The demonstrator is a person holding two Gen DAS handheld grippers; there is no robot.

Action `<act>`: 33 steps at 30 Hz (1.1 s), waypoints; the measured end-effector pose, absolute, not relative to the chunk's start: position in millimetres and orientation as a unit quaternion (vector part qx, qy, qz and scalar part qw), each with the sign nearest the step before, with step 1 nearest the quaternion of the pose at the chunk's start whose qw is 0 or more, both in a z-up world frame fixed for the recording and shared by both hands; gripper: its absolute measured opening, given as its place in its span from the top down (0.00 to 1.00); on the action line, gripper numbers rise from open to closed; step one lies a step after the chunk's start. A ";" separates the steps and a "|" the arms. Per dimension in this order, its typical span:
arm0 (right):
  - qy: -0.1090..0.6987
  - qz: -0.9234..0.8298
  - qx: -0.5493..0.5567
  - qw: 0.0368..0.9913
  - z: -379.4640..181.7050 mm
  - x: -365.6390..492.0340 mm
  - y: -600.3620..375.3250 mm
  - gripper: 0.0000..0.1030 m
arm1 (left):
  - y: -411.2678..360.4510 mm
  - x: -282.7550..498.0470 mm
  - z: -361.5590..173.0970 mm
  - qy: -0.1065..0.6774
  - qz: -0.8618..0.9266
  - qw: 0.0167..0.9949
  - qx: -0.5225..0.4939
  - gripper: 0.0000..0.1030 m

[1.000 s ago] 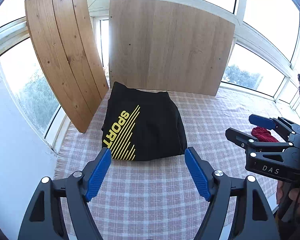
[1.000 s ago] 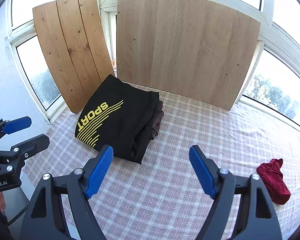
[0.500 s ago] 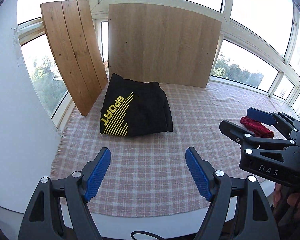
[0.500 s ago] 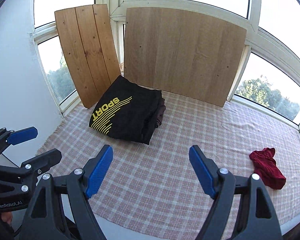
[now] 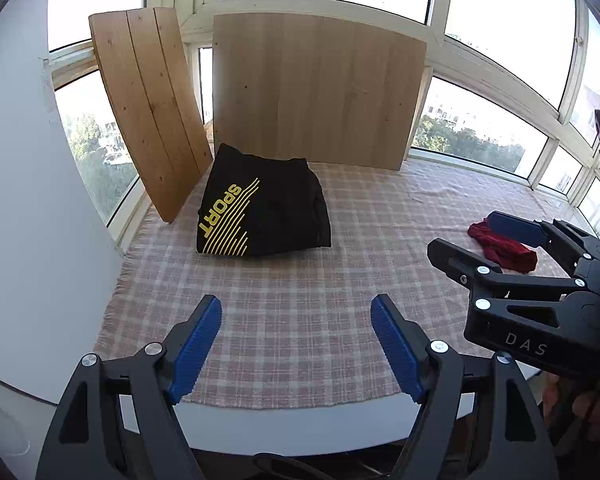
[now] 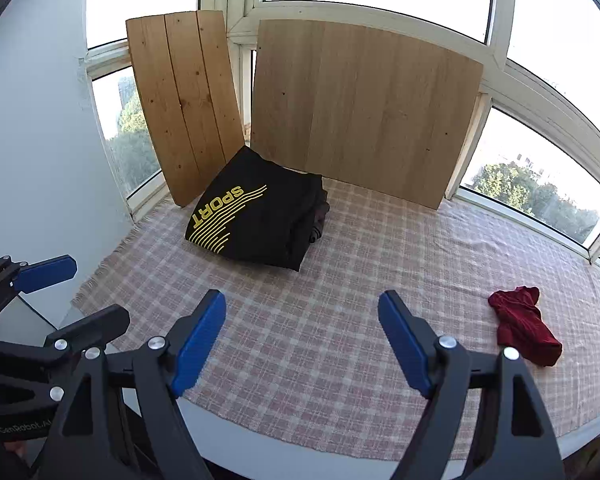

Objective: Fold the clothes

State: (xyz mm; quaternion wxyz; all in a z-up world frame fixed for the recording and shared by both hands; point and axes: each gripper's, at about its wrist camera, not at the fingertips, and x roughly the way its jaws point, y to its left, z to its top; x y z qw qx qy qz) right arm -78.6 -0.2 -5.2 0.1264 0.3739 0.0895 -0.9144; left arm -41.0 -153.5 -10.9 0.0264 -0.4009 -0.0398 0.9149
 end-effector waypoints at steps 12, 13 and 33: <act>0.098 -0.929 0.350 0.074 3.7 -67.0 17.5 0.24 | -158.0 -33.8 -8.8 -0.027 0.919 -0.025 -0.393 0.26; 0.096 -0.929 0.351 0.069 3.8 -67.1 19.6 0.24 | -160.4 -34.4 -10.5 -0.026 0.918 -0.036 -0.395 0.26; 0.088 -0.927 0.361 0.051 0.5 -64.6 32.8 0.24 | -162.0 -38.4 -15.7 -0.004 0.917 -0.082 -0.389 0.26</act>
